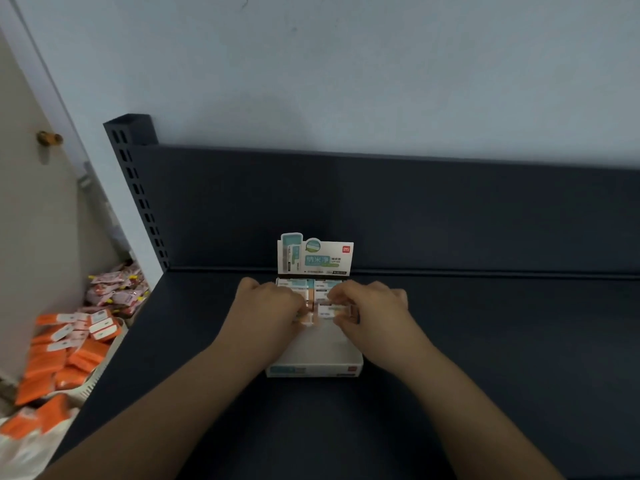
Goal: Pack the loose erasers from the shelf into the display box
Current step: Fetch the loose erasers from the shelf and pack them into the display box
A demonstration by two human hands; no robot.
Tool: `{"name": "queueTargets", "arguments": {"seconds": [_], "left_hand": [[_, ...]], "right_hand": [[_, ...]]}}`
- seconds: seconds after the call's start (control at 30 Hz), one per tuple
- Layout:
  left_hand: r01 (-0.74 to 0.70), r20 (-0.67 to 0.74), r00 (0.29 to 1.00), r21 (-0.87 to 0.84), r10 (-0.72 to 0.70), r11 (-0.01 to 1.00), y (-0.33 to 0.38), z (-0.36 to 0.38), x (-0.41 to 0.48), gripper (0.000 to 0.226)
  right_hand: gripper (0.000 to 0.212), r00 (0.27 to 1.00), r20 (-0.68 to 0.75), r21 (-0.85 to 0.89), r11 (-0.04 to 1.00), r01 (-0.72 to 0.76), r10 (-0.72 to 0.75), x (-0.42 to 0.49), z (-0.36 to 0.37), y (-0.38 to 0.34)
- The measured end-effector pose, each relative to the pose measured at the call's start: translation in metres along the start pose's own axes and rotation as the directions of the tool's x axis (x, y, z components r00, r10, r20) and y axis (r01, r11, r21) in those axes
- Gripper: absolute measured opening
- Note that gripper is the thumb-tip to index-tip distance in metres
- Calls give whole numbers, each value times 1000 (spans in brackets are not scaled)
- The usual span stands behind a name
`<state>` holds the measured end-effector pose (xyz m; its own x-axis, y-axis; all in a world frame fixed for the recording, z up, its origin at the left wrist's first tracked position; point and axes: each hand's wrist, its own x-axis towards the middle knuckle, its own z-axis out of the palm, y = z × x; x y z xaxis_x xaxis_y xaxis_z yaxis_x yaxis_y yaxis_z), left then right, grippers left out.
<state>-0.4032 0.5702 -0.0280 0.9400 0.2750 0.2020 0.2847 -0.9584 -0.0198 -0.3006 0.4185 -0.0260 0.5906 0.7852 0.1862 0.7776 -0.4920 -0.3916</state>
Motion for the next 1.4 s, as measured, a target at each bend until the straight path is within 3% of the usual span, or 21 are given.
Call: {"name": "queueTargets", "arguments": {"seconds": [0.07, 0.17, 0.3, 0.4, 0.57, 0.77, 0.93, 1.4], "left_hand": [[24, 24, 999, 18, -24, 1000, 0, 2, -3, 23], [5, -109, 994, -11, -6, 1000, 2, 3, -5, 6], [84, -51, 995, 81, -80, 993, 1, 8, -8, 15], [113, -41, 993, 145, -108, 983, 1, 9, -9, 2], [30, -36, 999, 91, -27, 995, 3, 9, -5, 23], [10, 67, 998, 122, -19, 993, 2, 6, -5, 27], [16, 61, 998, 138, -24, 990, 4, 4, -7, 28], [88, 75, 993, 57, -92, 994, 2, 5, -6, 23]], "right_hand": [[27, 999, 13, -50, 998, 32, -31, 4, 3, -6], [26, 996, 68, -97, 993, 71, -65, 7, 8, -11], [30, 996, 79, -143, 988, 64, -53, 6, 14, -9], [31, 997, 71, -206, 977, 56, -42, 6, 16, -8], [31, 995, 71, -316, 944, 94, -75, 9, 21, -10], [27, 994, 75, -290, 953, 93, -74, 10, 25, -9], [18, 998, 49, -288, 957, 41, -28, 9, 26, -10], [23, 1000, 18, -283, 959, -4, 9, 12, 24, -17]]}}
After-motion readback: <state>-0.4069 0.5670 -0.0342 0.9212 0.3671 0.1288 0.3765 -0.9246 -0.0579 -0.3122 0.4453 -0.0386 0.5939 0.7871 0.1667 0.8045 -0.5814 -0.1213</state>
